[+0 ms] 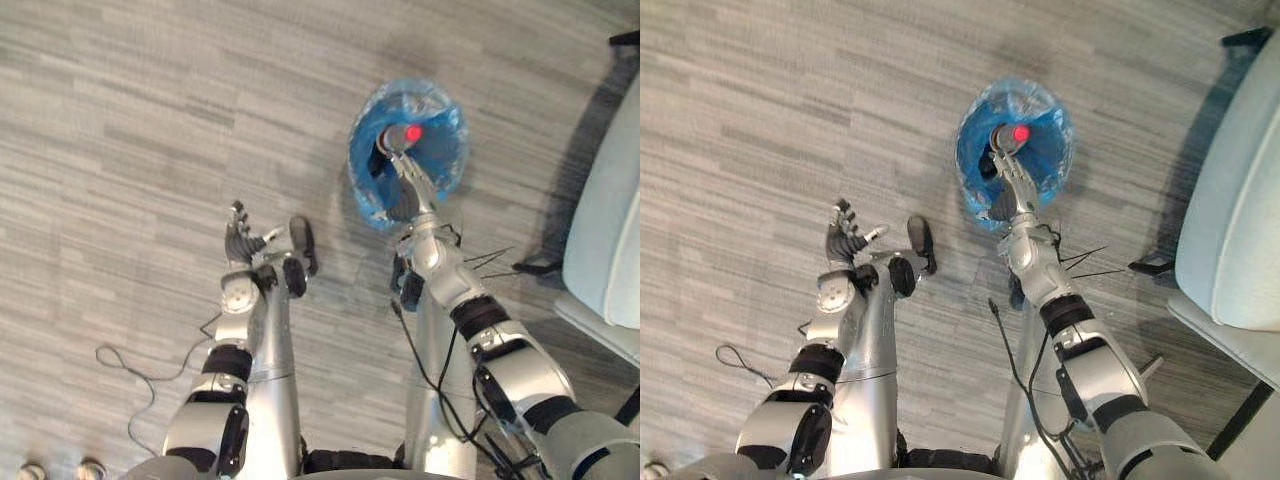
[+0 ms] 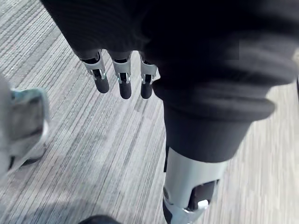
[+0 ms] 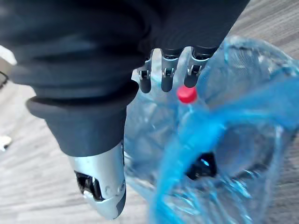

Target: Gather rubbish on tea table into small bin, then transfer packed bag to large trash can.

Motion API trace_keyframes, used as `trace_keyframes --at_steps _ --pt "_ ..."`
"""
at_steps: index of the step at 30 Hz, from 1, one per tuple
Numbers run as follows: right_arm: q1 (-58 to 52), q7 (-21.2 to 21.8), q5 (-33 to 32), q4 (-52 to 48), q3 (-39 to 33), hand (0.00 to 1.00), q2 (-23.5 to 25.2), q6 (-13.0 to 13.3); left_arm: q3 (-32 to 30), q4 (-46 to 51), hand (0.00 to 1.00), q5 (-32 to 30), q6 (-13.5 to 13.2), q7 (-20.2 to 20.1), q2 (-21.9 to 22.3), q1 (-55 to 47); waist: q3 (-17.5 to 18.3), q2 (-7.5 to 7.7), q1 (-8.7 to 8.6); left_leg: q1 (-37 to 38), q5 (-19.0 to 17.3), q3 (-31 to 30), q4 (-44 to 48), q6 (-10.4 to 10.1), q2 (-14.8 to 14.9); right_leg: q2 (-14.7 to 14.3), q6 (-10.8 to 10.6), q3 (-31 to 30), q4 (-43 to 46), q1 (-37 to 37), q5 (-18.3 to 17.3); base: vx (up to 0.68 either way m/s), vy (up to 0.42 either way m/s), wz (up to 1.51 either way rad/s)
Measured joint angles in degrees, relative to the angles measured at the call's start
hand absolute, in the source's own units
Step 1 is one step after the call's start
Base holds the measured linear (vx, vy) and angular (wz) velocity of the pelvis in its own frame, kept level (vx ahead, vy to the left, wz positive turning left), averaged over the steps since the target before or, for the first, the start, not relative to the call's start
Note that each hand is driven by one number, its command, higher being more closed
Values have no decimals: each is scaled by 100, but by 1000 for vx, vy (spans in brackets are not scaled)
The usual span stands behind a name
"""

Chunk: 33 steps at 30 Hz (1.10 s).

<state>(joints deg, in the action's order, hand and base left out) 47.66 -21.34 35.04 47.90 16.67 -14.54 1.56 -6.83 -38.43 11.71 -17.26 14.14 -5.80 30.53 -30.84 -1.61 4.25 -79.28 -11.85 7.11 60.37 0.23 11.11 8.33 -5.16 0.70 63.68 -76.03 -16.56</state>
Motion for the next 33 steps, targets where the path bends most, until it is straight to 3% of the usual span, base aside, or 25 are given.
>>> trace_keyframes --at_steps 1,5,13,19,25,30,33 --pt "41 3 33 130 5 100 -25 -41 -5 53 0 34 -2 -1 -48 18 0 0 4 -105 7 -12 9 -11 -22 25 -19 6 35 -105 -21 -31 3 11" --pt "111 35 114 477 15 100 -115 -90 31 84 0 253 185 -12 -122 111 1 -1 39 -256 40 -71 -3 4 -112 106 -12 58 100 -239 -85 -15 9 13" --pt "307 26 -69 455 22 100 -373 -47 175 93 0 269 165 -24 -131 103 3 1 99 -224 91 -37 -109 60 -125 145 -6 89 29 -219 -101 1 5 3" --pt "110 21 -121 -172 223 100 -324 -29 227 67 0 214 168 -20 -130 -189 11 13 86 102 134 -24 -289 38 -116 133 -1 128 -131 90 -96 0 0 0" --pt "-657 23 -425 -1374 157 100 -179 -49 253 -3 0 87 258 -24 -92 -527 30 50 -51 763 271 -36 -798 17 -104 67 64 266 -717 815 40 0 0 0" --pt "-1563 161 -1008 -2295 171 100 143 16 456 -47 0 -139 416 -36 100 -981 61 117 -178 1785 432 86 -1551 -51 -102 3 109 323 -1469 1784 255 32 -56 -4" --pt "-2114 193 -1286 -2738 148 100 413 175 559 -152 0 -298 465 -63 204 -1324 239 358 -214 2563 568 216 -2174 -111 -112 -41 118 335 -2090 2494 443 63 -94 -9"
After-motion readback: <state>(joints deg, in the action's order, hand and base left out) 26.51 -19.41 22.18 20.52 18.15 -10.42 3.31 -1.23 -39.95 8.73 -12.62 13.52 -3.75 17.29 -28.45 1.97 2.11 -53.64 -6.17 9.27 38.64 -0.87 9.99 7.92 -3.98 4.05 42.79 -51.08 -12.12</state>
